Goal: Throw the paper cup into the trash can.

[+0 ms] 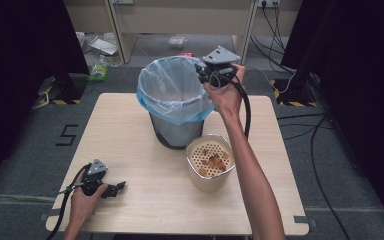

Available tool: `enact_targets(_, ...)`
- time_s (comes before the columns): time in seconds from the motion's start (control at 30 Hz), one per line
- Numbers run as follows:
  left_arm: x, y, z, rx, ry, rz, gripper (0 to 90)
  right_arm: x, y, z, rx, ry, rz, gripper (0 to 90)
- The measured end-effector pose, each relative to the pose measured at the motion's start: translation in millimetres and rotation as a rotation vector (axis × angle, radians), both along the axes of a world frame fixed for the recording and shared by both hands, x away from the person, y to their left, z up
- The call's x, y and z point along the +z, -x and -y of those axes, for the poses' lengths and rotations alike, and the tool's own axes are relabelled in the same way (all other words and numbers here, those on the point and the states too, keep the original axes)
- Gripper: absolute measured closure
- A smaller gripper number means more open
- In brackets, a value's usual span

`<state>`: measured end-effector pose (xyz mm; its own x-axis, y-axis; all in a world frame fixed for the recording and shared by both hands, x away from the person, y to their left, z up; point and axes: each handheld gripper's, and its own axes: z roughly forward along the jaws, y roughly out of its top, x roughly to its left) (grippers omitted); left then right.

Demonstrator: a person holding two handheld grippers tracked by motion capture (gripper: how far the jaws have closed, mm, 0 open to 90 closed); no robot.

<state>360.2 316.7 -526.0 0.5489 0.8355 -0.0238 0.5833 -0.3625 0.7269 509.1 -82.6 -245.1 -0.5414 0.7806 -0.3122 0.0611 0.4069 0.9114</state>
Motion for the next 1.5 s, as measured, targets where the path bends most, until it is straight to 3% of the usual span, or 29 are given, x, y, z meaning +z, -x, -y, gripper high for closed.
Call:
enact_targets(0.1, 0.1, 0.0, -0.1, -0.001, -0.001, -0.001, 0.0, -1.5, 7.5, 19.4, -0.015, -0.025, -0.020, 61.3)
enact_targets(0.37, 0.1, 0.0, -0.1, -0.001, -0.001, -0.001, 0.0, -10.8, 25.4, 58.8, -0.056, -0.021, -0.061, 54.1)
enact_targets(0.83, 0.2, 0.0, -0.1, -0.001, -0.002, -0.002, 0.0, -48.2, 64.1, 114.6, -0.098, -0.006, -0.127, 45.9)
enact_targets(1.1, 0.2, 0.1, 0.0, -0.001, -0.001, -0.002, 0.0, -88.5, 87.3, 139.7, -0.110, 0.023, -0.193, 44.0)
enact_targets(1.5, 0.1, 0.1, 0.0, -0.001, -0.001, -0.001, 0.0, -139.3, 118.5, 163.1, -0.136, -0.021, -0.255, 40.9)
